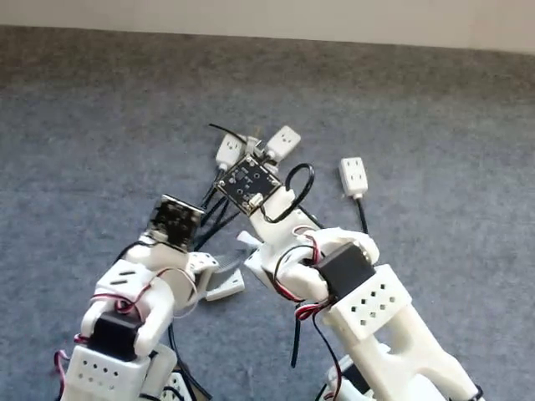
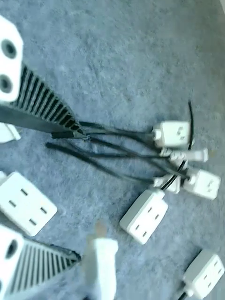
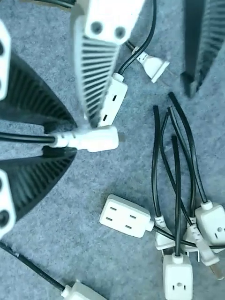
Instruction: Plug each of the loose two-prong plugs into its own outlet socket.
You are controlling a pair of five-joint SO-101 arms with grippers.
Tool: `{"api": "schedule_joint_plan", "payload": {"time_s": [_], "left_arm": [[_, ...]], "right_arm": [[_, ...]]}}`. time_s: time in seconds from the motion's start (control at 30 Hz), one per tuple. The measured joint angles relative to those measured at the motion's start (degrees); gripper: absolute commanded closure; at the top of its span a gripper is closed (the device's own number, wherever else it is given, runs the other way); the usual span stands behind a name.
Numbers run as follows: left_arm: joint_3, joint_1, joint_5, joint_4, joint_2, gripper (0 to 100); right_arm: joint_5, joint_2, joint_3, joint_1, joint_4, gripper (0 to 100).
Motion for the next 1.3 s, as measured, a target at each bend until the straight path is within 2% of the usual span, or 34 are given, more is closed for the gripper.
{"api": "schedule_joint_plan", "payload": {"time_s": [0.17,0.4,0.8,0.9,1.1,1.3], "left_arm": [[1.0,2.5,-0.1,0.0,0.1,64],[0.8,-5.3,-0.5,0.0,-0.1,64],[0.8,-6.5,-0.5,-4.3,-0.1,64],[1.5,-5.6,-0.5,-4.3,-0.1,64],[2.0,0.5,-0.7,-4.4,-0.1,64],[2.2,2.1,-0.7,-4.4,-0.1,67]], "right_arm": [[0.0,0.0,0.0,0.0,0.4,99.1],[0.0,0.0,1.1,0.0,1.2,99.1],[0.0,0.0,3.8,-2.5,0.0,99.1],[0.0,0.0,3.8,-2.5,0.0,99.1],[0.1,0.0,3.1,-2.5,0.5,99.1],[0.1,0.0,2.8,-2.5,0.5,99.1]]}}
